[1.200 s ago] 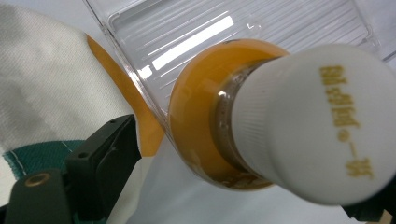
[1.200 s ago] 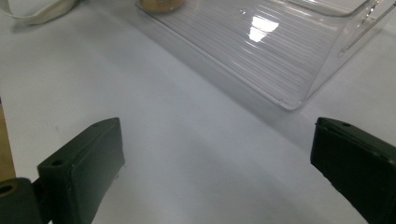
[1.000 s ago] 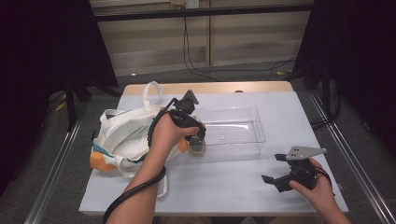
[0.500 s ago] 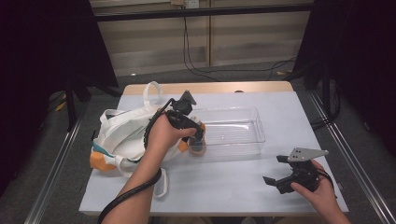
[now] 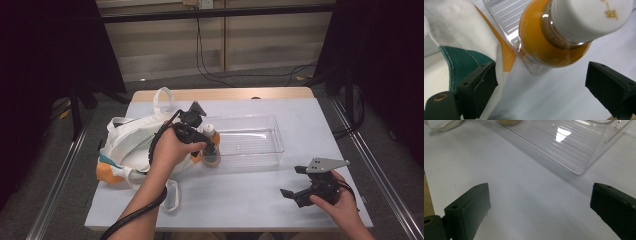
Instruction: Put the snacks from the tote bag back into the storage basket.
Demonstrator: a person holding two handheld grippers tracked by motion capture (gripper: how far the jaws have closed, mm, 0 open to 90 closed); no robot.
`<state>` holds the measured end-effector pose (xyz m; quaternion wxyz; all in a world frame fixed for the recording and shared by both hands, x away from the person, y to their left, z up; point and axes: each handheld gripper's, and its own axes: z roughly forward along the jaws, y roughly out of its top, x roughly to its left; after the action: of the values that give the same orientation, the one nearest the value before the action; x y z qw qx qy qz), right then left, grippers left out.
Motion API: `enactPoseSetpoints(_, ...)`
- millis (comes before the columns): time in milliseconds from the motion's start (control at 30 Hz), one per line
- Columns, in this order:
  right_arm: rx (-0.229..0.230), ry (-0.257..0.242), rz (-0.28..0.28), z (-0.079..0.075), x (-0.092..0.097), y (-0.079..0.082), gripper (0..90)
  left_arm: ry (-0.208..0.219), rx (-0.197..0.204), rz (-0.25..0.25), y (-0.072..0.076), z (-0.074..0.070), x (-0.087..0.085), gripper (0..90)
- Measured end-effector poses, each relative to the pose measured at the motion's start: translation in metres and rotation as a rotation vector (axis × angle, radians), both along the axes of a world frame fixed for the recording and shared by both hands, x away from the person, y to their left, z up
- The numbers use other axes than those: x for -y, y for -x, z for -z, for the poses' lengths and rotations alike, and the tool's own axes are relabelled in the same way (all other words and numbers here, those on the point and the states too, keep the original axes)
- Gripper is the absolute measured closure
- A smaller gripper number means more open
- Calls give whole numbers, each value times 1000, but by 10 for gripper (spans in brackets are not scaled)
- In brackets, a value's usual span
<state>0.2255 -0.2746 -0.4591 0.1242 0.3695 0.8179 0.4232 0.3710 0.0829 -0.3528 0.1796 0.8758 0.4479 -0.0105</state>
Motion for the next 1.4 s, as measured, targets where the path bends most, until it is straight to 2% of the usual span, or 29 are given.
enactPoseSetpoints(167,0,21,-22,2,-5,-3,24,1,2,1,3,1,-3,100)
enactPoseSetpoints(367,-5,17,-23,2,-5,-4,25,28,10,-7,6,3,-3,100)
enactPoseSetpoints(600,-1,20,-24,2,-4,-3,25,39,21,19,9,2,-5,100)
enactPoseSetpoints(633,-3,21,-23,1,-4,-3,25,47,29,2,10,3,-5,101)
enactPoseSetpoints(700,-2,18,-23,1,-4,-2,25,44,18,22,11,3,-5,100)
enactPoseSetpoints(933,-6,19,-19,1,-3,-1,25,49,17,31,15,6,-6,100)
enactPoseSetpoints(1100,-7,20,-20,2,-3,-1,25,70,32,34,19,6,-5,100)
enactPoseSetpoints(1400,-7,19,-24,2,-4,-1,26,72,35,50,25,11,-7,100)
